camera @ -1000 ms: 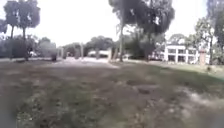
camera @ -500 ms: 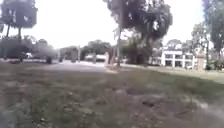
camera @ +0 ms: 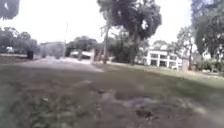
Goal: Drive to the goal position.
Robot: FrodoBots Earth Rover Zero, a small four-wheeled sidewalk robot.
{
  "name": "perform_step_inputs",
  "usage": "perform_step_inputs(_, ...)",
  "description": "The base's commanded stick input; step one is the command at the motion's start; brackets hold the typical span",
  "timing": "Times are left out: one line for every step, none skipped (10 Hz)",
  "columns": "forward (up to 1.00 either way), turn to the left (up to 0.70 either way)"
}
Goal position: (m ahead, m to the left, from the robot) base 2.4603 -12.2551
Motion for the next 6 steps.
perform_step_inputs(0.70,-0.23)
perform_step_inputs(0.70,0.00)
perform_step_inputs(0.70,0.00)
perform_step_inputs(0.70,0.00)
perform_step_inputs(0.70,0.00)
perform_step_inputs(0.70,0.00)
